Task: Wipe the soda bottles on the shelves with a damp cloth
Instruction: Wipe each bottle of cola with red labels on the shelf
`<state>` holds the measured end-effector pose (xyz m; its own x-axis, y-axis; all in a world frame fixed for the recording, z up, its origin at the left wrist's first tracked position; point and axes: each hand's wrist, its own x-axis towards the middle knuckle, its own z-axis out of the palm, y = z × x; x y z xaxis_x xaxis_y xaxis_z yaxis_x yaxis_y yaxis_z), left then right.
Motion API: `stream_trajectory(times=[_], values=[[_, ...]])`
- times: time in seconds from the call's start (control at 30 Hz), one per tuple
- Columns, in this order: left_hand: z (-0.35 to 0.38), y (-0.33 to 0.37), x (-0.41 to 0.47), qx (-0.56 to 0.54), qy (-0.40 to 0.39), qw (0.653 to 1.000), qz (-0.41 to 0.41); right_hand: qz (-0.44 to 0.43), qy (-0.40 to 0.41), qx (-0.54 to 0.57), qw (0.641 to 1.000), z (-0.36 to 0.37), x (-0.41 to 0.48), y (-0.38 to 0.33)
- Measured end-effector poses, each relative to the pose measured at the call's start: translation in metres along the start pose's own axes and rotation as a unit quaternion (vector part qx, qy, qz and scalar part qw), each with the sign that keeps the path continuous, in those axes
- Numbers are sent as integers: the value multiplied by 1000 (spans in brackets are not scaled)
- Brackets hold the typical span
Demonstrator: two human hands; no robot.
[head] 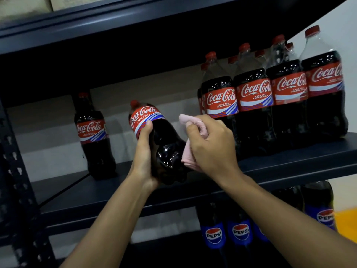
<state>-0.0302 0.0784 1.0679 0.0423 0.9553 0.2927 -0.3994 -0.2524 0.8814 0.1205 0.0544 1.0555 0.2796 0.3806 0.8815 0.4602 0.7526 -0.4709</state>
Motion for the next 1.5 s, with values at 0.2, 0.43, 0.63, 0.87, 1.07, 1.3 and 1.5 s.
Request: stream_trajectory(times=[0.2, 0.43, 0.63, 0.87, 1.07, 1.3, 1.5], values=[[-25, 0, 15, 27, 47, 998, 30, 8, -398, -394, 828, -5, -12, 25], [-51, 11, 21, 107, 83, 985, 104, 77, -538, -400, 738, 9, -8, 27], [-66, 18, 18, 223, 121, 950, 183, 107, -472, -200, 852, 34, 21, 24], [-83, 18, 13, 266, 116, 935, 206, 109, -452, 6, 885, 72, 25, 16], [-115, 32, -1, 361, 101, 921, 109, 63, -470, 1, 880, 95, 27, 11], [-162, 45, -6, 385, 168, 897, 136, 50, -513, -33, 856, 155, 29, -5], [-196, 50, 0, 387, 215, 885, 143, 40, -520, -41, 853, 206, 20, -25]])
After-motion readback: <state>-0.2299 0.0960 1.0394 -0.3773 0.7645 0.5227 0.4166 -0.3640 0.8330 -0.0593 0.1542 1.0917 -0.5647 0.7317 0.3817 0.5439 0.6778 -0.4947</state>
